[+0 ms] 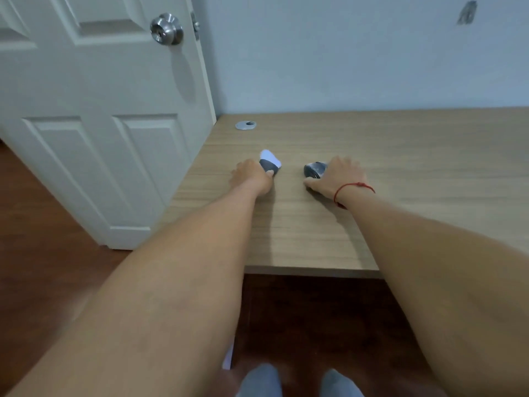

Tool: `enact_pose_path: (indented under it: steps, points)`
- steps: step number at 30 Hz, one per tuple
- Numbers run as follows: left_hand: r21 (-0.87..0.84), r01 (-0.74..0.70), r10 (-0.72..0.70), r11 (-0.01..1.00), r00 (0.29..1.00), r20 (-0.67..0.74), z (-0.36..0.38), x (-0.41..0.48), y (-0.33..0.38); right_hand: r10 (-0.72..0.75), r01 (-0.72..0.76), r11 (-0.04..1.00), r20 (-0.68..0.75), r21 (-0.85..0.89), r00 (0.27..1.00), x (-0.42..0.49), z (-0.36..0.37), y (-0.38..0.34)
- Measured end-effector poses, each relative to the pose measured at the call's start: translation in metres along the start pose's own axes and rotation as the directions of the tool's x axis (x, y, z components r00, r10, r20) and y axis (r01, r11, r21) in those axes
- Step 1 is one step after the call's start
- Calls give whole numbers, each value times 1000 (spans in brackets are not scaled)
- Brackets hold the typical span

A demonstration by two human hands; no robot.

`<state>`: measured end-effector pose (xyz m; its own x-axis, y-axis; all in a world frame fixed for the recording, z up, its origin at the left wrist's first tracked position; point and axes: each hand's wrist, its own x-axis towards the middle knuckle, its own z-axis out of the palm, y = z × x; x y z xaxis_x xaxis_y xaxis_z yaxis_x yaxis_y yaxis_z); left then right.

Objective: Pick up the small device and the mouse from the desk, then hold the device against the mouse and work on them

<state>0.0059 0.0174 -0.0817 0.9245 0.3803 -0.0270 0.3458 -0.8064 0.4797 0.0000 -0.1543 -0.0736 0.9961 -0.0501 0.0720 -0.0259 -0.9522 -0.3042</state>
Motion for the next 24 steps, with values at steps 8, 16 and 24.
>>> enact_pose_path:
  steps: [8,16,24]
  points:
    - [-353,-152,59,923,963,-262,7,-51,-25,-40,62,977,-108,206,993,-65,21,-13]
    - [-594,-364,-31,717,835,-550,5,-71,-29,-101,140,906,-118,400,988,-78,26,-4]
    - [-641,-459,-5,615,811,-586,11,-83,-9,-116,154,882,-111,445,987,-72,30,-3]
